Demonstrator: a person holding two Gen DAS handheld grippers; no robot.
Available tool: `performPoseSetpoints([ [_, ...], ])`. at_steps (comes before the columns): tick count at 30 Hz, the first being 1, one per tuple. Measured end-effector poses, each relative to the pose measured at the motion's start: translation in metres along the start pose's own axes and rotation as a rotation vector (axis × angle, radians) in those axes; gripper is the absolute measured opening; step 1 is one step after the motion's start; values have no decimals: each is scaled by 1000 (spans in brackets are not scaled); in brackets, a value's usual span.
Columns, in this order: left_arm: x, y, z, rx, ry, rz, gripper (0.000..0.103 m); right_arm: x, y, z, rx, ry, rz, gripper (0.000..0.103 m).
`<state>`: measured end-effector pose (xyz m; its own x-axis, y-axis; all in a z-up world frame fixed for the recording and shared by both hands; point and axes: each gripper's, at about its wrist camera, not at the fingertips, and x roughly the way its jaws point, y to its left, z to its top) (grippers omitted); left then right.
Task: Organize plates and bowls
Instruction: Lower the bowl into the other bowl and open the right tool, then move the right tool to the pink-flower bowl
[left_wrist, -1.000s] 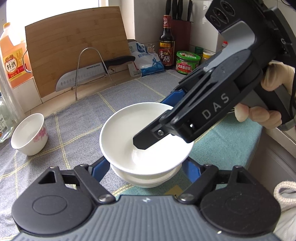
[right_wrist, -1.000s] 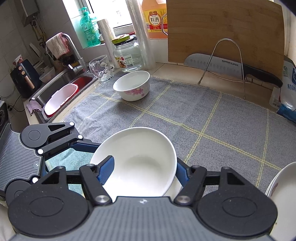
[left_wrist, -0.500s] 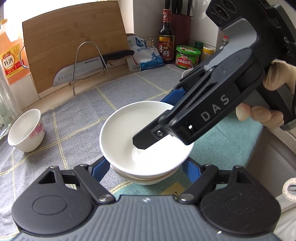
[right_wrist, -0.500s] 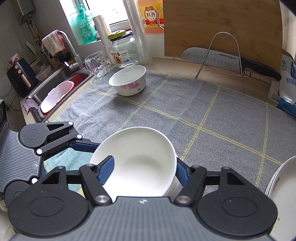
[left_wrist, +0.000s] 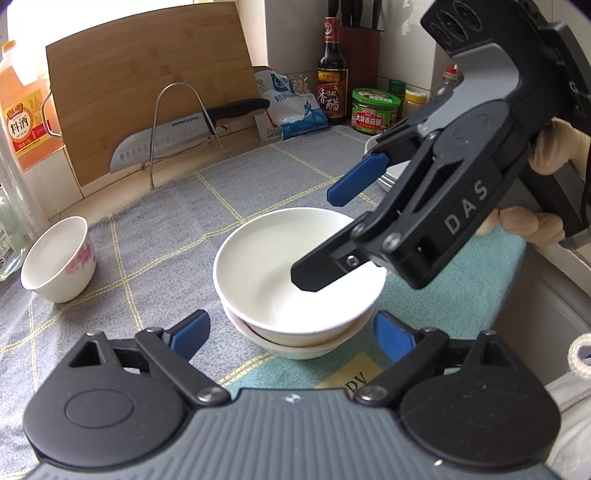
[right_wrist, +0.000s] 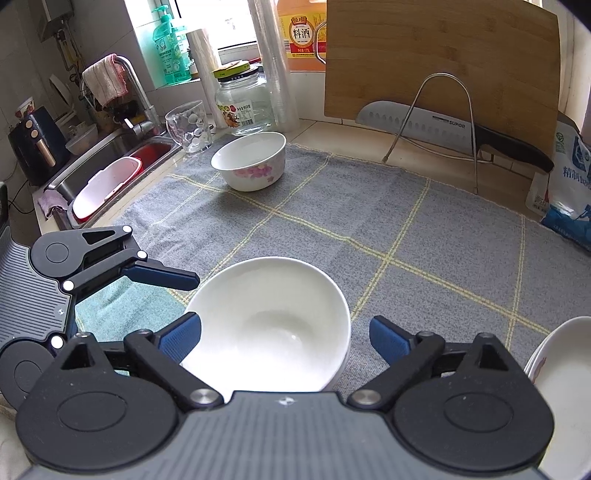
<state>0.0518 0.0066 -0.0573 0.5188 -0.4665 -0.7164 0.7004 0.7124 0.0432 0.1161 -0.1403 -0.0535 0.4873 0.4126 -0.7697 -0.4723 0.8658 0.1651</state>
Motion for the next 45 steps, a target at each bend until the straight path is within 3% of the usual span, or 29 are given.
performPoseSetpoints([
  [10,-9,5,-3,-6,32,-47,97,-2,-1,-2,-22,0,-31,102],
  [16,-23,17,-4,2,15,-14,97,-3,6,7,-76,-10,-41,103],
  [25,-40,77,-4,-114,-33,123,97,7,17,35,-161,-23,-46,103],
  [32,-30,132,-7,-235,-44,222,97,26,31,67,-243,-41,-48,103],
  [45,19,203,-14,-216,-66,289,97,84,49,141,-268,-22,5,103],
])
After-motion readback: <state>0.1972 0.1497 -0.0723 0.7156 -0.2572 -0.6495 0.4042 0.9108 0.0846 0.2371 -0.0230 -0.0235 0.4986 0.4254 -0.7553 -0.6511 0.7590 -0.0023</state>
